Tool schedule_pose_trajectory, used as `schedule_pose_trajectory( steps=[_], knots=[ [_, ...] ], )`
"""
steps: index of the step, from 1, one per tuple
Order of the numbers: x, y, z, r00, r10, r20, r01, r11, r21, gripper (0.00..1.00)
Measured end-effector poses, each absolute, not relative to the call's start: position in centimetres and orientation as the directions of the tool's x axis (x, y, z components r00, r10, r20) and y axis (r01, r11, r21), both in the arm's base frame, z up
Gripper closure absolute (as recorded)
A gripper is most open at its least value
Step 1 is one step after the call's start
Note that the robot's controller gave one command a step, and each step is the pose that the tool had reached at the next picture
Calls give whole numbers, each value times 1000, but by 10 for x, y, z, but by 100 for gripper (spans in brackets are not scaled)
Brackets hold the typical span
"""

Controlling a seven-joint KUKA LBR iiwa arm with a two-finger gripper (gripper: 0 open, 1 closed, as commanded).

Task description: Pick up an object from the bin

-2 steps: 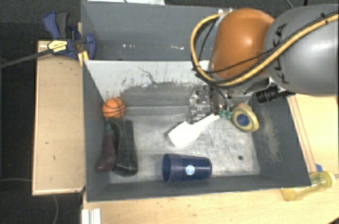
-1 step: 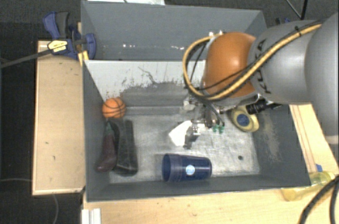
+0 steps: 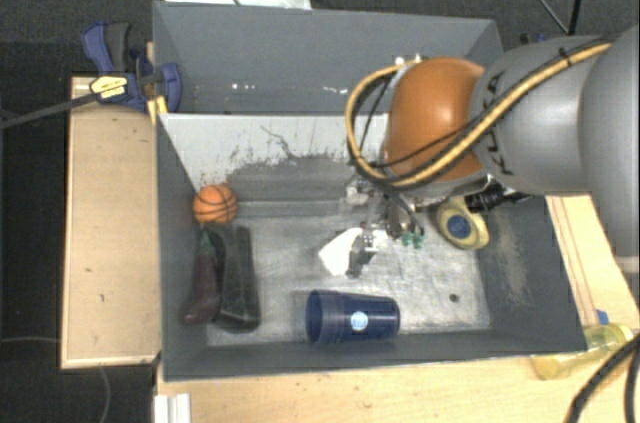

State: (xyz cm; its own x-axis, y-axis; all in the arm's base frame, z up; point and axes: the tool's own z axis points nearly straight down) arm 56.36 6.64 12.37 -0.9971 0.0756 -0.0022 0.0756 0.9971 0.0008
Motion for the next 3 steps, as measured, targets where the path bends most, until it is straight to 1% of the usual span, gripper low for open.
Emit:
schedule_pose_trajectory(
  steps=[1,2,3],
  knots=[
    [571,72,75,-999,29,-16,29,1000,3,100],
    [571,72,75,-999,30,-16,30,1000,3,100],
    [553,57,240,-993,-116,-7,-116,993,0,100]
  ],
)
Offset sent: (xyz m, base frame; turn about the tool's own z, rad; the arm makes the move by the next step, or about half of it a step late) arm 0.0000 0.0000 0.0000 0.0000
